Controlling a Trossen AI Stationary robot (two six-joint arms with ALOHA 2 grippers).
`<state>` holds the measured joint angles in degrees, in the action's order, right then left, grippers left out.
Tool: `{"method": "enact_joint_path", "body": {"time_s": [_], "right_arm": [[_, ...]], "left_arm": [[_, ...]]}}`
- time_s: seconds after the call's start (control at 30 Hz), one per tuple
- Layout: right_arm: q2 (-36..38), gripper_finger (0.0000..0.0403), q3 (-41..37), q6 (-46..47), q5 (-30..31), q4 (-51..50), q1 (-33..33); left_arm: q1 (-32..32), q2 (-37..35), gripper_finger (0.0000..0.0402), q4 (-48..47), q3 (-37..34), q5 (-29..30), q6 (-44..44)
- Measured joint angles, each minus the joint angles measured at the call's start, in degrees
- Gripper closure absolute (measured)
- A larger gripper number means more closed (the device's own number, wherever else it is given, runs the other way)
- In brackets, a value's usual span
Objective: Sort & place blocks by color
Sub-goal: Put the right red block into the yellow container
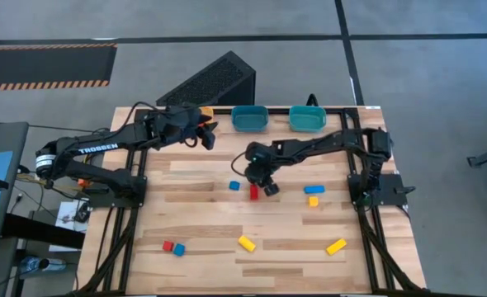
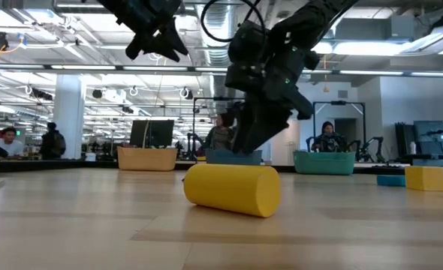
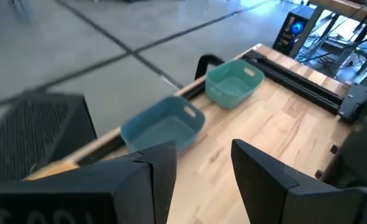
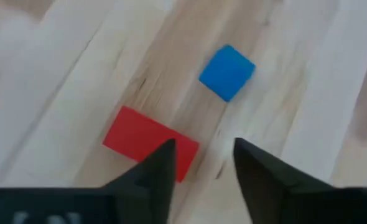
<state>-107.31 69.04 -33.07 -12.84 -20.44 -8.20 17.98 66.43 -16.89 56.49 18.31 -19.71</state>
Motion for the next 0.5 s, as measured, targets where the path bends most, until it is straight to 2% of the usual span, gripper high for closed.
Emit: {"method": "enact_joint_path", "body": {"time_s": [0.1,0.2,0.3,0.5], "right_arm": [[0.02,0.0166,0.01,-9.52,2.13,-0.58,1.79],[0.02,0.0137,0.03,-16.64,2.42,-0.31,3.62],[-1.84,0.0128,0.2,-22.58,1.49,0.9,5.04],[-5.02,0.0127,0.76,-25.58,0.66,0.58,4.69]], "left_arm": [[0.0,0.04,0.026,-2.99,0.0,-0.02,-3.09],[0.0,0.05,0.026,-5.87,0.0,-0.06,-6.43],[-0.06,0.07,0.026,-7.18,0.0,-0.09,-9.13],[-1.9,0.07,0.026,-6.72,-0.02,0.18,-11.57]]}}
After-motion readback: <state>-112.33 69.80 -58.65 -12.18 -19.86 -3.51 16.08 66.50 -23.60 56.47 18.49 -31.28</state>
